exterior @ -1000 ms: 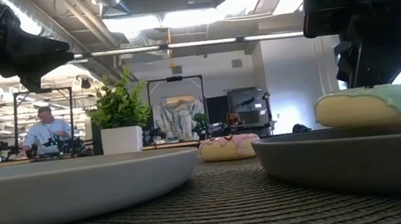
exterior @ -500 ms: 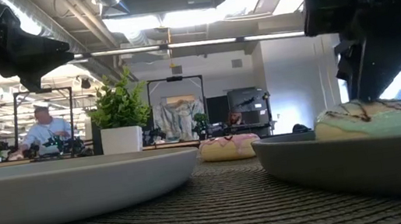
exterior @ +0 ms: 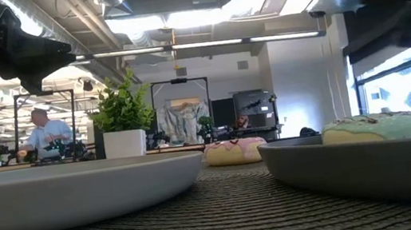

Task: Pick & Place donuts
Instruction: Put the large white donut on the dark grey plate

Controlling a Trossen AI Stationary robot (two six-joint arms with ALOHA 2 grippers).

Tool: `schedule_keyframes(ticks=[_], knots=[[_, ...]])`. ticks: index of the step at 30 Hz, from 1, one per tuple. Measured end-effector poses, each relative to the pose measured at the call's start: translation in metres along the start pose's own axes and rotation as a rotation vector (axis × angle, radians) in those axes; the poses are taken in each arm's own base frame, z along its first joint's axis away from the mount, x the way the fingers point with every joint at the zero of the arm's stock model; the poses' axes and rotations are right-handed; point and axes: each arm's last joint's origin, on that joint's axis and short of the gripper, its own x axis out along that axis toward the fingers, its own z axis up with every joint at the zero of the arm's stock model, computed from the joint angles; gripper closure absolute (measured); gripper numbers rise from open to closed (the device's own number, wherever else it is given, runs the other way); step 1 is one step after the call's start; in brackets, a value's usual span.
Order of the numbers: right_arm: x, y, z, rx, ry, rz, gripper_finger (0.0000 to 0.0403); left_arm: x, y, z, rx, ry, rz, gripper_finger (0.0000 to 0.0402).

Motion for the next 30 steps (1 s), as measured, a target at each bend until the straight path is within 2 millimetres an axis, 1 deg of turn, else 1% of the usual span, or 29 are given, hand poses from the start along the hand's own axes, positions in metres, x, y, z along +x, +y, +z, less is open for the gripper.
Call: schedule_keyframes(ticks=[3,6,12,16,20,25,28,30], knots=[[-0.001,0.000,-0.019,0.103,0.074,-0.073,0.0235,0.000,0.000,0.000,0.000,0.000,0.000,0.0281],[0.000,0.001,-0.032,0.141,0.113,-0.122,0.0235,0.000,0.000,0.000,0.000,-0.001,0.003,0.0281],[0.008,0.005,-0.049,0.156,0.156,-0.197,0.0235,0.000,0.000,0.000,0.000,-0.002,0.010,0.0281],[0.016,0.007,-0.059,0.132,0.177,-0.243,0.0235,0.000,0.000,0.000,0.000,-0.002,0.010,0.0281],[0.026,0.008,-0.066,0.102,0.195,-0.289,0.0235,0.000,0.000,0.000,0.000,-0.002,0.010,0.0281],[0.035,0.008,-0.068,0.098,0.211,-0.323,0.0239,0.000,0.000,0.000,0.001,-0.003,0.011,0.0281],[0.036,0.008,-0.069,0.098,0.216,-0.326,0.0256,0.000,0.000,0.000,0.015,-0.002,0.011,0.0281],[0.036,0.008,-0.069,0.099,0.217,-0.326,0.0276,0.000,0.001,0.000,0.016,-0.003,0.017,0.0281]])
